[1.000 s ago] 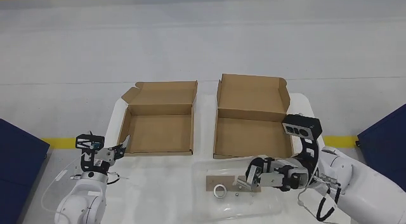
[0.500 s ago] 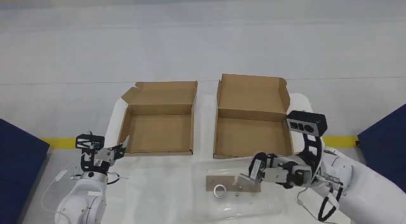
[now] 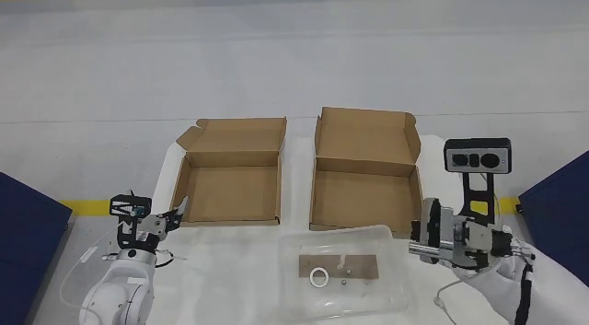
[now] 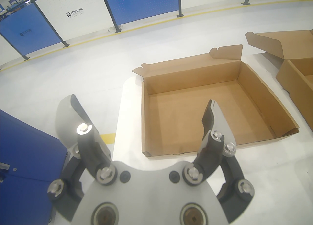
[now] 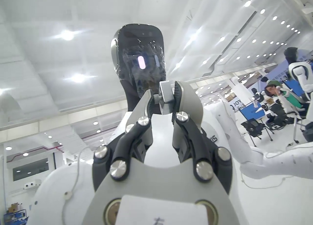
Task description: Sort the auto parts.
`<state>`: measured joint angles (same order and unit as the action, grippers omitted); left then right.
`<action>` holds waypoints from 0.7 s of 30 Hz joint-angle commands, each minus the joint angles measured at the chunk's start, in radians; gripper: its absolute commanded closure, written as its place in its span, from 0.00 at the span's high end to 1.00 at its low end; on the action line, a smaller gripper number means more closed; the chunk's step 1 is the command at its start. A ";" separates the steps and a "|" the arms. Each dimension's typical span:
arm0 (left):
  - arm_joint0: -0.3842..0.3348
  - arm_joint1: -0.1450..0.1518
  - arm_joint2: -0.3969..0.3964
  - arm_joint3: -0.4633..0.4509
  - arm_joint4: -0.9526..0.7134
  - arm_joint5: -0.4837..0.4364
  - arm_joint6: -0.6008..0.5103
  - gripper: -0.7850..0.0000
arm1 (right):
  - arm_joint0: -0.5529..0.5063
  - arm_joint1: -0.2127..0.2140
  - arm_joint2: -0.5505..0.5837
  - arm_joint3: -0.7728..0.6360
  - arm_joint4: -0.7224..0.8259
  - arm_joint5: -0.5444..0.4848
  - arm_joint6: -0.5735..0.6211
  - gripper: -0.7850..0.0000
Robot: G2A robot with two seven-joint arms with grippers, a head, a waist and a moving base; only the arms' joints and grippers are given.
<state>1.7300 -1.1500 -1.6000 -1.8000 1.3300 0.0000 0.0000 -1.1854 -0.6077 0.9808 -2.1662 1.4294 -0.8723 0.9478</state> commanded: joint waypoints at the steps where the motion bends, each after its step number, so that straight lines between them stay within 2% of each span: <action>1: 0.000 0.000 0.000 0.000 0.000 0.000 0.000 1.00 | -0.018 -0.012 0.033 -0.006 0.053 0.036 0.036 0.00; 4: 0.000 0.000 0.000 0.000 0.000 0.000 0.000 1.00 | -0.042 -0.030 0.072 -0.016 0.117 0.077 0.077 0.00; 12: 0.000 0.000 0.000 0.000 0.000 0.000 0.000 1.00 | -0.042 -0.030 0.072 -0.016 0.117 0.077 0.077 0.00; 21: 0.000 0.000 0.000 0.000 0.000 0.000 0.000 1.00 | -0.068 -0.066 0.082 -0.055 0.168 0.159 -0.006 0.00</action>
<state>1.7300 -1.1500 -1.6000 -1.8000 1.3300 0.0000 0.0000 -1.2523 -0.6704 1.0586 -2.2220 1.5916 -0.7205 0.9454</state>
